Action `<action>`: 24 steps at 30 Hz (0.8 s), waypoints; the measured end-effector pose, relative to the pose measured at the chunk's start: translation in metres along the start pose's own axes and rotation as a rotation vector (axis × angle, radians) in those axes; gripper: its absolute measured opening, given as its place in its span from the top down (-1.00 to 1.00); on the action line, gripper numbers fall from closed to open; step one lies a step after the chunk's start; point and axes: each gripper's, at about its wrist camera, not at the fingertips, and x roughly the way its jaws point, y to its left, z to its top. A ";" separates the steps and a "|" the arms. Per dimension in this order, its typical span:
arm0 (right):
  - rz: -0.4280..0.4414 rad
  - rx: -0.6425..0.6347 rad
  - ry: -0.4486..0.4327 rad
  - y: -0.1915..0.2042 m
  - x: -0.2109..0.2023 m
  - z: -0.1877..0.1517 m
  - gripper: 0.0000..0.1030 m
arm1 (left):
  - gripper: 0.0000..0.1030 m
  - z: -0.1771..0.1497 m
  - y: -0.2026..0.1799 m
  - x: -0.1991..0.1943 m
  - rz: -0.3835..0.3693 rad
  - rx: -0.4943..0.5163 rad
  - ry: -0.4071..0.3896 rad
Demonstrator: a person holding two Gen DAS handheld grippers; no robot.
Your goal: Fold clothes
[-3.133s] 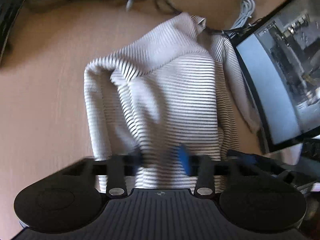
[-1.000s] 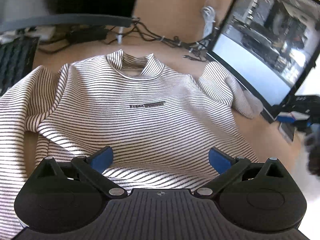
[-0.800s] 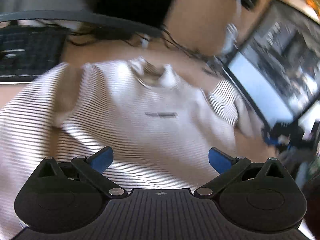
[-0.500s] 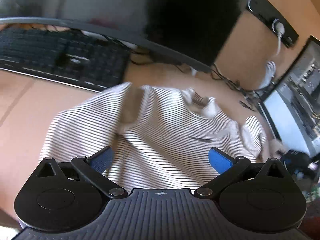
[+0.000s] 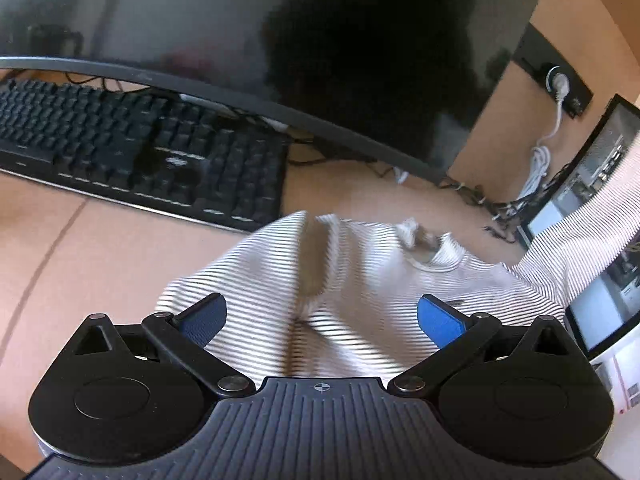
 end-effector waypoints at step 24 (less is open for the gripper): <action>0.462 -0.122 0.493 0.239 0.031 -0.135 0.28 | -1.00 -0.013 0.101 -0.050 0.064 0.206 0.090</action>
